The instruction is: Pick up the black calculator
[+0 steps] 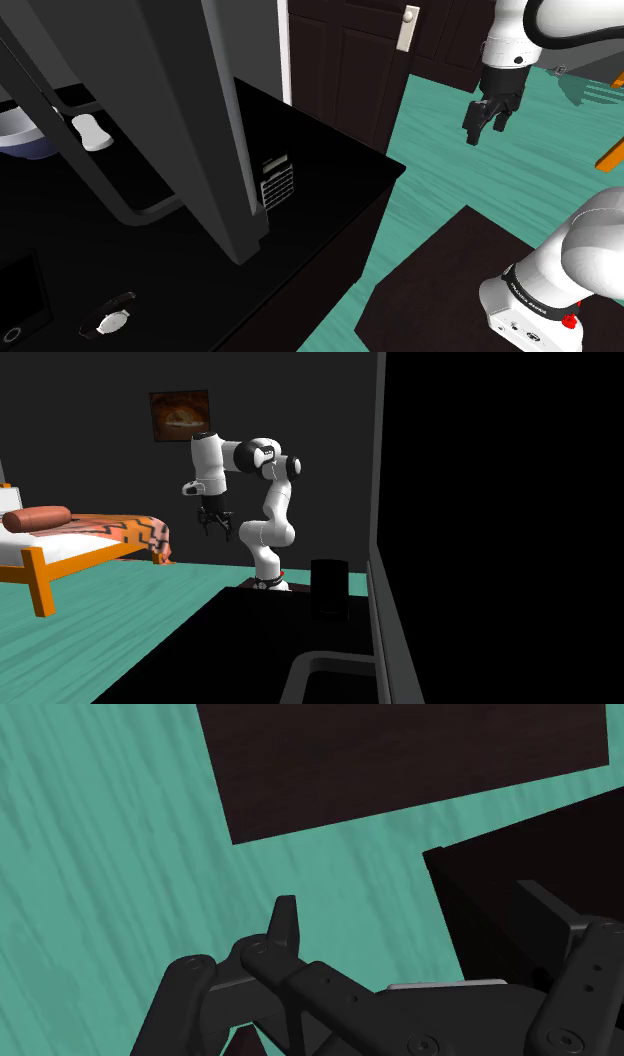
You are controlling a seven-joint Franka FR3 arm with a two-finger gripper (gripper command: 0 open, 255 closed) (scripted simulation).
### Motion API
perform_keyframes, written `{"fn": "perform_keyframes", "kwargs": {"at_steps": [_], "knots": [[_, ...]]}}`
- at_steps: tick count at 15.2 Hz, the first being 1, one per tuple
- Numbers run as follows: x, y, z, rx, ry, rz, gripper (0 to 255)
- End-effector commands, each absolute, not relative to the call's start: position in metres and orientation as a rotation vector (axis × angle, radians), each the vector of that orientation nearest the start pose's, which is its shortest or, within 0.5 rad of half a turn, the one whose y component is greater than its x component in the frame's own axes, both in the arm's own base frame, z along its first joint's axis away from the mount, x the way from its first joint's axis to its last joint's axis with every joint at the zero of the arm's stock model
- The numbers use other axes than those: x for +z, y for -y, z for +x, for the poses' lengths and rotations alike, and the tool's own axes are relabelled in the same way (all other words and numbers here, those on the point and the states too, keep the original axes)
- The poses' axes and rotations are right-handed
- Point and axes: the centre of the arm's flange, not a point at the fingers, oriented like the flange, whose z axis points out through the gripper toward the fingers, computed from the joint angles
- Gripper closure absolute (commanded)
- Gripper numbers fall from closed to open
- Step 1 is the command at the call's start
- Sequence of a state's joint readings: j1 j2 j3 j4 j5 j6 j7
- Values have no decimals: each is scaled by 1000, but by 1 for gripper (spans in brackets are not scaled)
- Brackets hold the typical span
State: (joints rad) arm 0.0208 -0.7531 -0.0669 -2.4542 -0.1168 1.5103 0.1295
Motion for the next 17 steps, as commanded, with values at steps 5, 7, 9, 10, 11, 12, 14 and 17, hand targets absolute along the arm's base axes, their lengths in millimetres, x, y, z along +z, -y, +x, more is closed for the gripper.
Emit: {"fn": "perform_keyframes", "kwargs": {"at_steps": [5, 7, 9, 10, 11, 12, 14, 17], "knots": [[534, -20, 294, 275, -405, -3180, 0], [536, -45, 292, 262, -487, -3167, 0], [539, -71, 292, 248, -569, -3152, 0], [540, -84, 292, 241, -610, -3144, 0], [540, -96, 292, 234, -650, -3135, 0], [541, -109, 293, 227, -691, -3126, 0], [543, -134, 296, 213, -771, -3105, 0], [546, -172, 302, 191, -890, -3070, 0]]}}
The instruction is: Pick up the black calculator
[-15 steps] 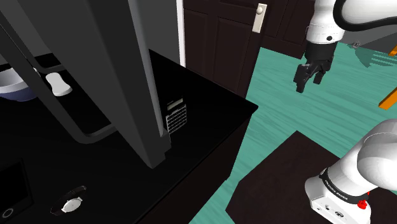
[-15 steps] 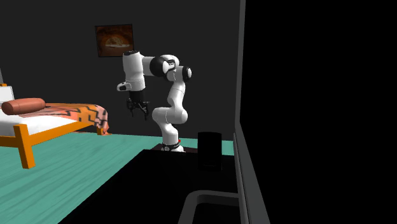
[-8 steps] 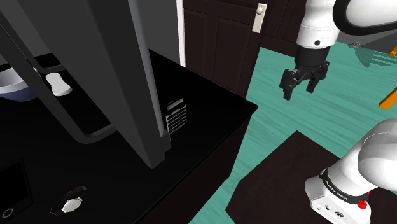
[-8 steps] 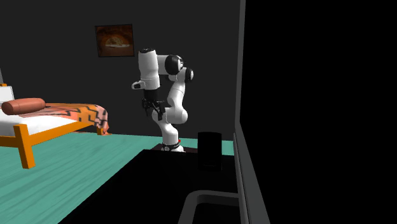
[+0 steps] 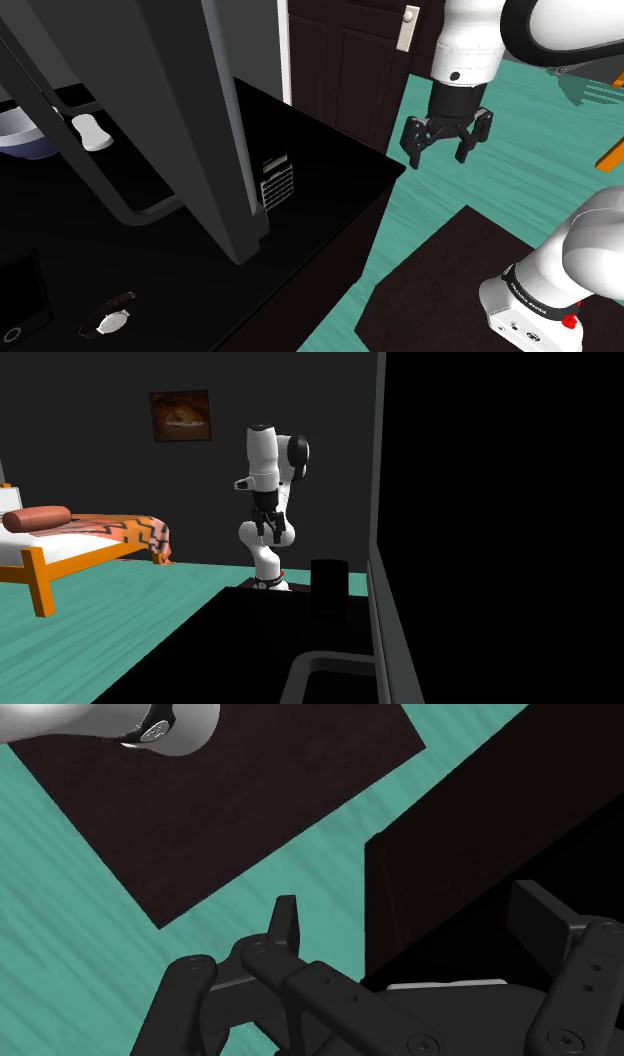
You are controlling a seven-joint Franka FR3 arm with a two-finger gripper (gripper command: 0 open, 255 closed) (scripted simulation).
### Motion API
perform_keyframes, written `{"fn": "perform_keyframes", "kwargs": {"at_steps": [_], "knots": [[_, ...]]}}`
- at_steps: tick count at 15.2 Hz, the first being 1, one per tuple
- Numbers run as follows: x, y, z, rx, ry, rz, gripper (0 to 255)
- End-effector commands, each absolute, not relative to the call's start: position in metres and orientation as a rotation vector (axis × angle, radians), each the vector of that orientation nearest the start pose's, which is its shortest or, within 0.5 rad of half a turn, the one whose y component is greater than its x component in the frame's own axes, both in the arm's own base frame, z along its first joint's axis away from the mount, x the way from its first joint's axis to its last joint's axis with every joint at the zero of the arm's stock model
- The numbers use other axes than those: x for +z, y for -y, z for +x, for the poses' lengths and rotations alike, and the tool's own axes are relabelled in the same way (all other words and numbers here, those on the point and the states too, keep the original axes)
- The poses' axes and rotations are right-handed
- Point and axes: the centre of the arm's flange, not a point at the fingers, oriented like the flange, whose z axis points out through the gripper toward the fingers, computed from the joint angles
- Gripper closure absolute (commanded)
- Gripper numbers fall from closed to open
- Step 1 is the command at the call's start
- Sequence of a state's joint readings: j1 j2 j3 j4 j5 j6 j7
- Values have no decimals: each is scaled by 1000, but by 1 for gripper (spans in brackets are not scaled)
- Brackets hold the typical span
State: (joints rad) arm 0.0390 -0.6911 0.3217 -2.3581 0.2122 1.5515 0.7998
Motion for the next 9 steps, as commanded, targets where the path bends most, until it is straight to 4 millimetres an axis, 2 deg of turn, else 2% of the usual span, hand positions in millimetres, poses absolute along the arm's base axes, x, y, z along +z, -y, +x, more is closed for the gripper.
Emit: {"fn": "perform_keyframes", "kwargs": {"at_steps": [1, 9], "knots": [[547, -185, 305, 184, -930, -3058, 0], [554, -281, 339, 125, -1237, -2938, 0]]}}
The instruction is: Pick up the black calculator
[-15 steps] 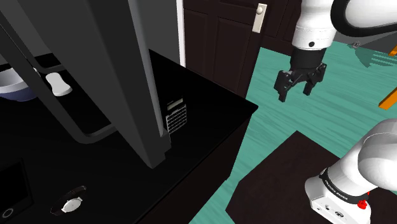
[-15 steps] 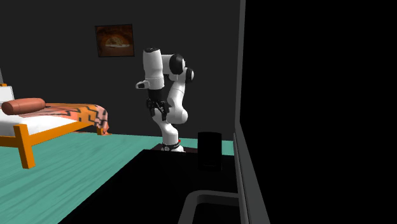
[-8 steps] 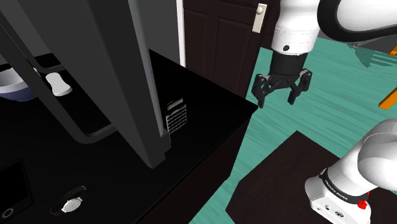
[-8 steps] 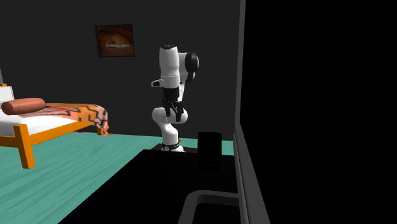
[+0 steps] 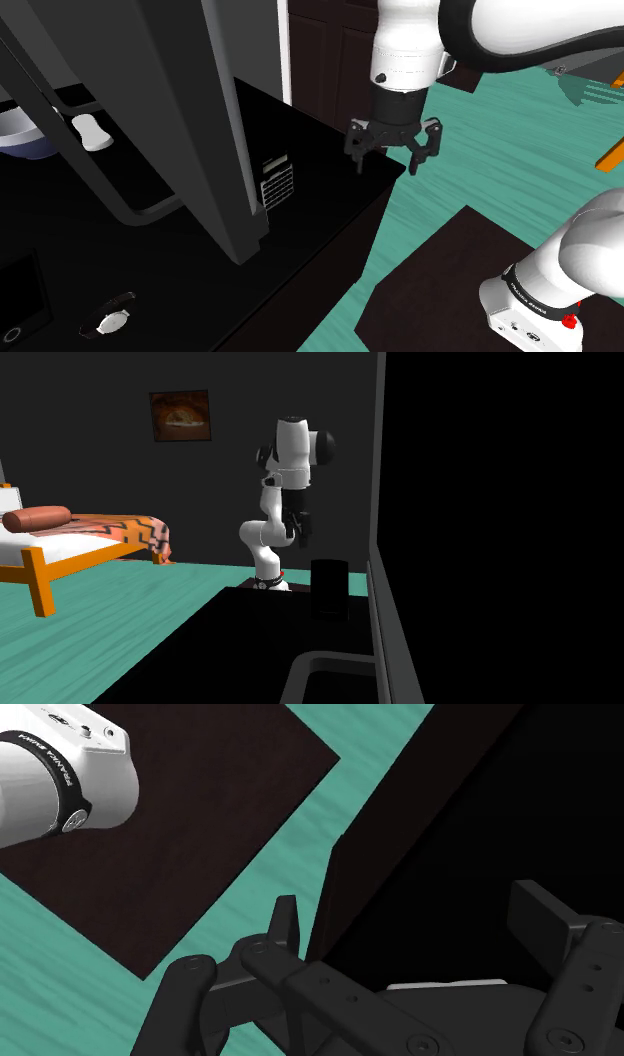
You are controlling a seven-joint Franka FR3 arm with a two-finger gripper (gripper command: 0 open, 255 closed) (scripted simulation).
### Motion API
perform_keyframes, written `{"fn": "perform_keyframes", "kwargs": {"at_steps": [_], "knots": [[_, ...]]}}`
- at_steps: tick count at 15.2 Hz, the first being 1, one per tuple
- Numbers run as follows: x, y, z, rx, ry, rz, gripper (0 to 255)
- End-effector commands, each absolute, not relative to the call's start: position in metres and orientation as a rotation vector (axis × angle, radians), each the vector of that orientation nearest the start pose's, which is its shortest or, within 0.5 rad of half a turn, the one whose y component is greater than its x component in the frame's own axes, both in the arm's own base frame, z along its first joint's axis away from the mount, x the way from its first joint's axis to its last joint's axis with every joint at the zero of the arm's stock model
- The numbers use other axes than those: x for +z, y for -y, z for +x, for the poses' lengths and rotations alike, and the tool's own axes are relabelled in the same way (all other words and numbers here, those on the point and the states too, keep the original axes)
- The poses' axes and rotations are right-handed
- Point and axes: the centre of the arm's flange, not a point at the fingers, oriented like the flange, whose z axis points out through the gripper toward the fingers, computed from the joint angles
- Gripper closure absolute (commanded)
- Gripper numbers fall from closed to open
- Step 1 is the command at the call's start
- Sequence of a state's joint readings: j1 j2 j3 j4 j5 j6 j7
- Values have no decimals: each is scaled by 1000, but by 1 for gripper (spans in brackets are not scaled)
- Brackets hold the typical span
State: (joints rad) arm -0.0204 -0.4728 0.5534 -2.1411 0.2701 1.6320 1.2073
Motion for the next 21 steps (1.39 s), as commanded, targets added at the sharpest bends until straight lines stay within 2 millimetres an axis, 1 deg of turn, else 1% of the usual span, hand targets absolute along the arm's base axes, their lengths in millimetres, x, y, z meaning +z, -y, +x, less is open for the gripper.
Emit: {"fn": "perform_keyframes", "kwargs": {"at_steps": [1, 5, 9, 17, 18, 21], "knots": [[555, -292, 344, 118, -1275, -2920, 0], [558, -337, 369, 88, -1422, -2846, 0], [562, -378, 399, 58, -1564, -2765, 0], [571, -452, 469, -1, -1834, -2580, 0], [572, -453, 471, -2, -1839, -2576, 0], [556, -453, 471, -2, -1839, -2576, 0]]}}
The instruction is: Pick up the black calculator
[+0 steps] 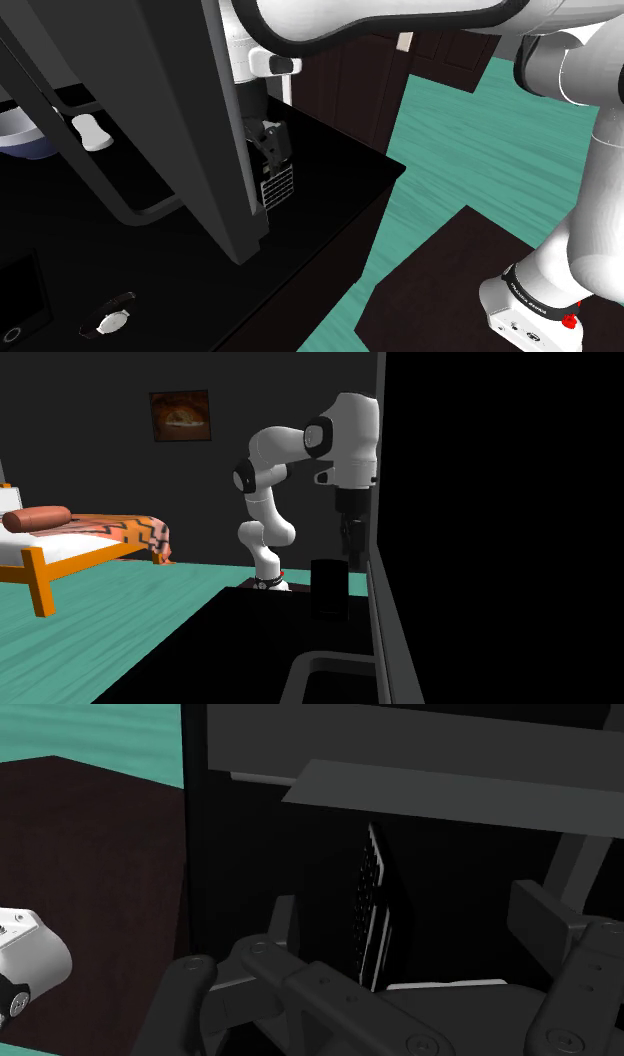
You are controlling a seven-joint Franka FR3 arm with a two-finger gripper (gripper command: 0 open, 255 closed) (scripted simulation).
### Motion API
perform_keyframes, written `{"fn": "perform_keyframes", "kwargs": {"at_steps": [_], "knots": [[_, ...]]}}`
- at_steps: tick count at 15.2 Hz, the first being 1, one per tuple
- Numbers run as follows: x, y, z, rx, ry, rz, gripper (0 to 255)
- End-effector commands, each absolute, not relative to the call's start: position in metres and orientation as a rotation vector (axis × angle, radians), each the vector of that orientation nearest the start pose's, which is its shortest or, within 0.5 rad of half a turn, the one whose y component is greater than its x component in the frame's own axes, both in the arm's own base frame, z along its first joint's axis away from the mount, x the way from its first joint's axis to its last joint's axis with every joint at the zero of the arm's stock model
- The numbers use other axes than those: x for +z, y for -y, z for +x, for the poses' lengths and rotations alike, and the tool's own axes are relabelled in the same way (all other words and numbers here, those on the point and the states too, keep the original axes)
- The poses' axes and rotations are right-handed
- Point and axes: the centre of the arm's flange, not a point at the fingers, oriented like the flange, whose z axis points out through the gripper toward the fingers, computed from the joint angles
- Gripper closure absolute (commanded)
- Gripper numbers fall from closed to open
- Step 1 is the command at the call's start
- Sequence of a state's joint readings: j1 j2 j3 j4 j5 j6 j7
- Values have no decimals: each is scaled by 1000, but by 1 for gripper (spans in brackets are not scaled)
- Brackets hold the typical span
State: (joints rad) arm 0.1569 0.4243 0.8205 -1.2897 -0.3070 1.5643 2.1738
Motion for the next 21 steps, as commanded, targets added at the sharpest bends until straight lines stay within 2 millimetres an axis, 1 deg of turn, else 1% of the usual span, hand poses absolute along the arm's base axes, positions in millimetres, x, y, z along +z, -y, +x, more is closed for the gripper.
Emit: {"fn": "perform_keyframes", "kwargs": {"at_steps": [1, 3, 4, 6, 7, 16, 21], "knots": [[550, -453, 471, -2, -1839, -2576, 0], [540, -453, 471, -2, -1839, -2576, 0], [532, -453, 471, -2, -1839, -2576, 0], [532, -453, 471, -2, -1839, -2576, 0], [530, -453, 471, -2, -1839, -2576, 255], [532, -453, 471, -2, -1839, -2576, 255], [558, -453, 471, -2, -1839, -2576, 255]]}}
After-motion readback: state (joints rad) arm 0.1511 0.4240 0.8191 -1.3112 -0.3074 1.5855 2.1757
